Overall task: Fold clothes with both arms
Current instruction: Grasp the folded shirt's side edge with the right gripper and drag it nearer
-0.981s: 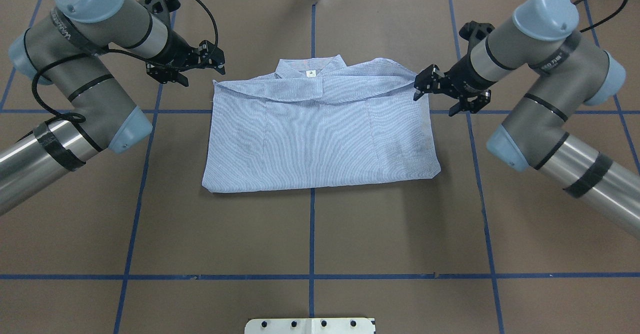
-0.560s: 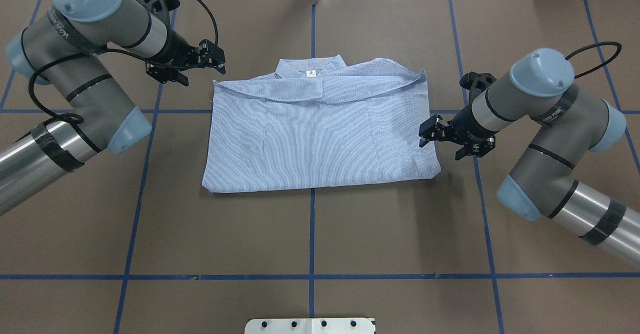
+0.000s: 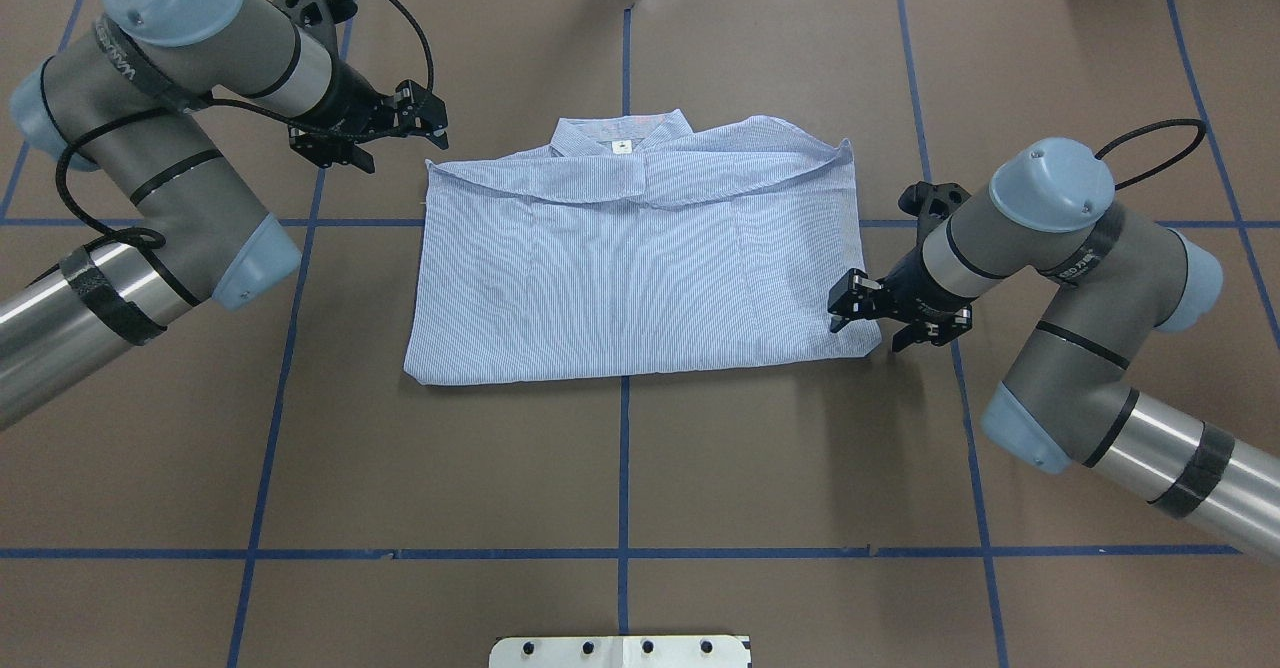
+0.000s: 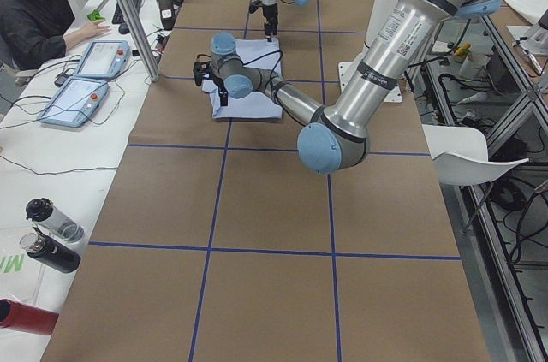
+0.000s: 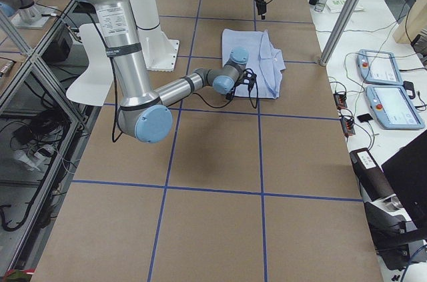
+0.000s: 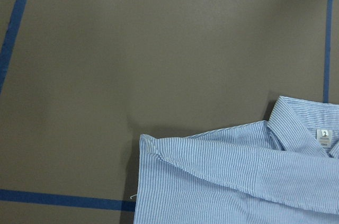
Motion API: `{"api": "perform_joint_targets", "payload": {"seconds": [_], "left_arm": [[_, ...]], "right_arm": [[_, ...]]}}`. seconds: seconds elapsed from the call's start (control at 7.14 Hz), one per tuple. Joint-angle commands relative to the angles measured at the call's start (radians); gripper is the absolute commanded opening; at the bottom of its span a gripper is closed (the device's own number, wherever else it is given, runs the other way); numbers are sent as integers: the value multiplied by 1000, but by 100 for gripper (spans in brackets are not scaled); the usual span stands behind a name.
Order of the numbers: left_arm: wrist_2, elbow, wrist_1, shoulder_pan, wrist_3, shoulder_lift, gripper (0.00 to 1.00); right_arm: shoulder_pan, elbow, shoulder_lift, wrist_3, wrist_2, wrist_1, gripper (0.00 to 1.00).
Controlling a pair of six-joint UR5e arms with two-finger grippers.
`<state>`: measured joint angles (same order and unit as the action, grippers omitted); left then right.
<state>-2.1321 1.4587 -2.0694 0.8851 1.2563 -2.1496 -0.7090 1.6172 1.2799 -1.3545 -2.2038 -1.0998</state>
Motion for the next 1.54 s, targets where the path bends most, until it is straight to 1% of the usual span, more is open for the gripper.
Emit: {"api": "perform_joint_targets", "payload": {"seconds": [0.0, 0.28, 0.42, 0.7, 0.84, 0.98, 1.12, 1.26, 1.4], "left_arm": [[0, 0, 0, 0, 0, 0, 98], [0, 0, 0, 2, 0, 0, 97], [1, 0, 0, 2, 2, 0, 96], [1, 2, -2, 0, 14, 0, 96], [3, 5, 0, 0, 17, 0, 96], [3, 5, -2, 0, 31, -1, 96], [3, 8, -2, 0, 44, -1, 96], [6, 12, -3, -2, 58, -1, 96], [7, 23, -3, -2, 58, -1, 96]], "right_arm": [[3, 3, 4, 0, 3, 0, 0], [2, 12, 18, 2, -13, 6, 0], [-1, 39, 27, 2, -26, 9, 0], [2, 236, 193, 17, -98, 11, 0], [35, 336, 295, 17, -111, 11, 0], [108, 413, 393, 11, -126, 9, 0], [191, 441, 429, -11, -166, 9, 0], [276, 457, 434, -102, -207, 9, 0], [372, 504, 434, -255, -209, 9, 0]]}}
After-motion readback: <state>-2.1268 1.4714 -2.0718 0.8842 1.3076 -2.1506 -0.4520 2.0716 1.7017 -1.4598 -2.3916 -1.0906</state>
